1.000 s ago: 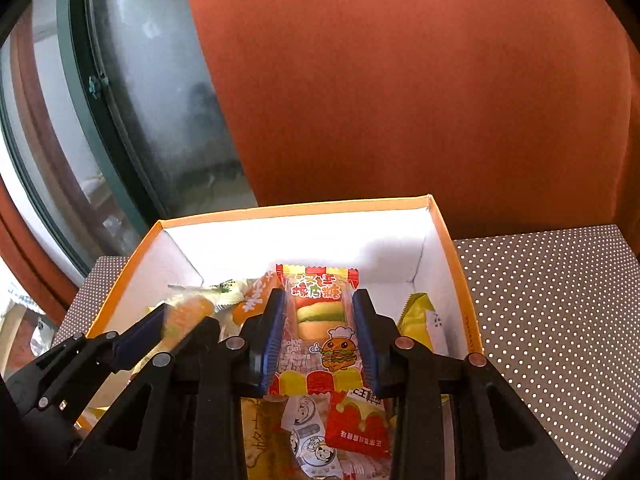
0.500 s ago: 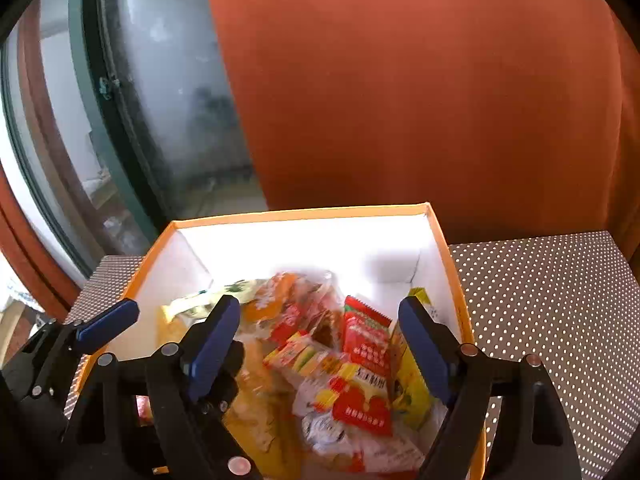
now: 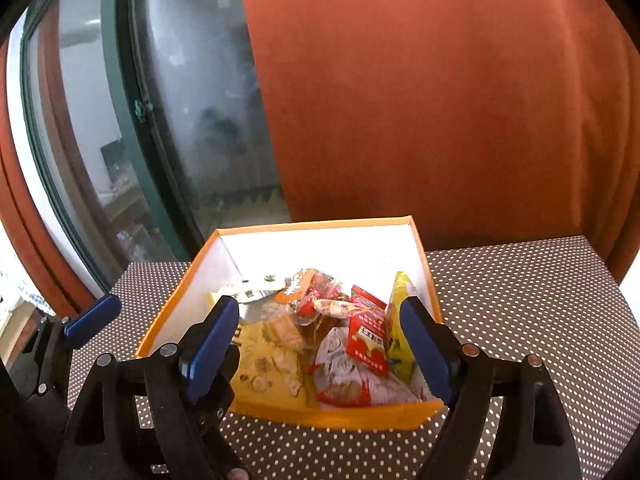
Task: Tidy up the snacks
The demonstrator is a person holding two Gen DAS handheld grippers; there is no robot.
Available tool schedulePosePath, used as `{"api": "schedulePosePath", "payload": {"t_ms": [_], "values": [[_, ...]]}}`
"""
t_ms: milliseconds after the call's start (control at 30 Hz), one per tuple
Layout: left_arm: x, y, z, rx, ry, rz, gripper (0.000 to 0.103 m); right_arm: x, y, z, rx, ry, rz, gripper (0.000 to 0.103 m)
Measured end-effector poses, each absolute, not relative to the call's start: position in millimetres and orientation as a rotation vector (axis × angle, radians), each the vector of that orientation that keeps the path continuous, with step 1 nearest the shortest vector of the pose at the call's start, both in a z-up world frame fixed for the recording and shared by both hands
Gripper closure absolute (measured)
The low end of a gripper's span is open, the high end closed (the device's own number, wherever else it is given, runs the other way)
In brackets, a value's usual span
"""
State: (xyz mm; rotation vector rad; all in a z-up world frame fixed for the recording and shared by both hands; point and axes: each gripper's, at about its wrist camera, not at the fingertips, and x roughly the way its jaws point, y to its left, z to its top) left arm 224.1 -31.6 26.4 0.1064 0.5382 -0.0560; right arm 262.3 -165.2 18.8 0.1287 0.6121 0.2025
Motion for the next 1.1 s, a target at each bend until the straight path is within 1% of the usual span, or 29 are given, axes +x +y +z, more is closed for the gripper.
{"api": "schedulePosePath", "payload": {"t_ms": [67,133,167,633,900,1100], "values": [[205,-30,30,0.105,0.514,-0.049,0.001,245,-169,24,0.133,0.585,0.2,0.015],[189,-29,32,0.107,0.483,-0.034,0.0,232,-172,29,0.14,0.559,0.192,0.008],[185,-28,32,0.105,0.476,-0.028,0.0,223,-173,30,0.141,0.545,0.186,0.007],[102,4,37,-0.015,0.437,0.012,0.0,135,-193,38,0.118,0.438,0.141,0.005],[81,5,26,-0.007,0.454,0.044,0.001,101,-198,19,0.15,0.446,0.155,0.004],[72,0,28,-0.009,0.449,0.014,0.001,89,-202,23,0.127,0.422,0.122,0.004]]}}
